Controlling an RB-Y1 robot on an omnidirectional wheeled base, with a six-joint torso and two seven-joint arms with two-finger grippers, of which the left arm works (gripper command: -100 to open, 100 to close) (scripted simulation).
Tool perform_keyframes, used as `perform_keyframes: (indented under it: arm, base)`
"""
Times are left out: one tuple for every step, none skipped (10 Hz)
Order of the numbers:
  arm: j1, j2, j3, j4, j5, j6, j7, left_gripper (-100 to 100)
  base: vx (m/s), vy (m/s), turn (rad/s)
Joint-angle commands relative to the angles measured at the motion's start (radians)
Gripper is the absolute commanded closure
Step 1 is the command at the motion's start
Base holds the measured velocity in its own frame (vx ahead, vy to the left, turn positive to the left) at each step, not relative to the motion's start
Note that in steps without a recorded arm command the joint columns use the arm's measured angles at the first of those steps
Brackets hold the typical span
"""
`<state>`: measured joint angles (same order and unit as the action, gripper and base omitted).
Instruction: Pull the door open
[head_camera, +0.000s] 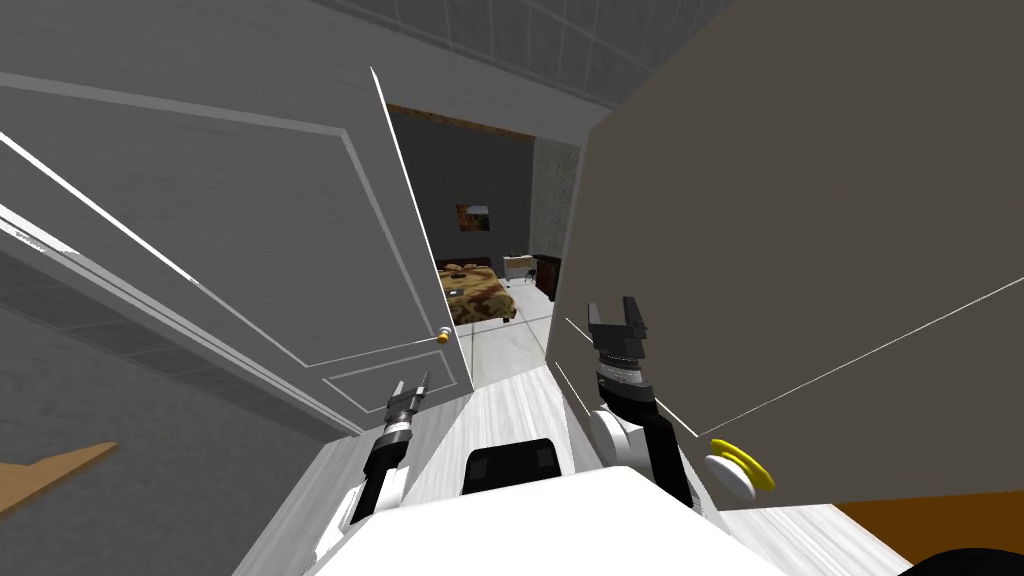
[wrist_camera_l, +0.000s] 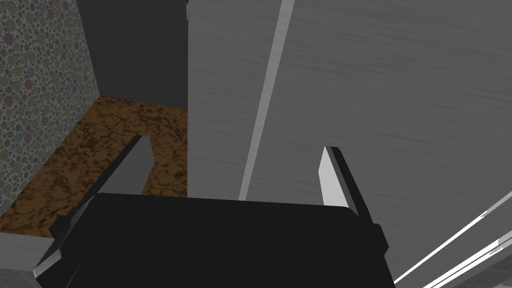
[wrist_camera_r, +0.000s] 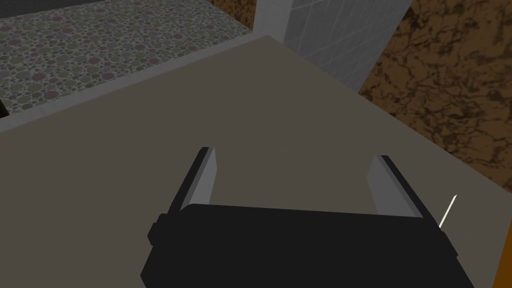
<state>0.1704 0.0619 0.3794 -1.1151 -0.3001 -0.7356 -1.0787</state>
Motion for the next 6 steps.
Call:
perform_keyframes:
  arm:
    - [-0.009, -0.003, 0.009, 0.033, -0.007, -0.010, -0.027, -100]
    - [-0.016, -0.008, 0.017, 0.061, -0.014, -0.018, -0.052, -100]
    - [-0.019, -0.010, 0.021, 0.073, -0.017, -0.021, -0.063, -100]
    - [-0.022, -0.013, 0.024, 0.085, -0.020, -0.024, -0.075, -100]
    - [-0.028, -0.018, 0.031, 0.110, -0.027, -0.031, -0.097, -100]
    - [-0.033, -0.022, 0.037, 0.129, -0.032, -0.036, -0.114, -100]
  base:
    - [0.105, 0.009, -0.028]
    - [0.112, 0.017, -0.035]
    - [0.114, 0.017, -0.023]
    - [0.093, 0.009, -0.016]
    - [0.095, 0.007, -0.036]
    - [0.107, 0.018, -0.029]
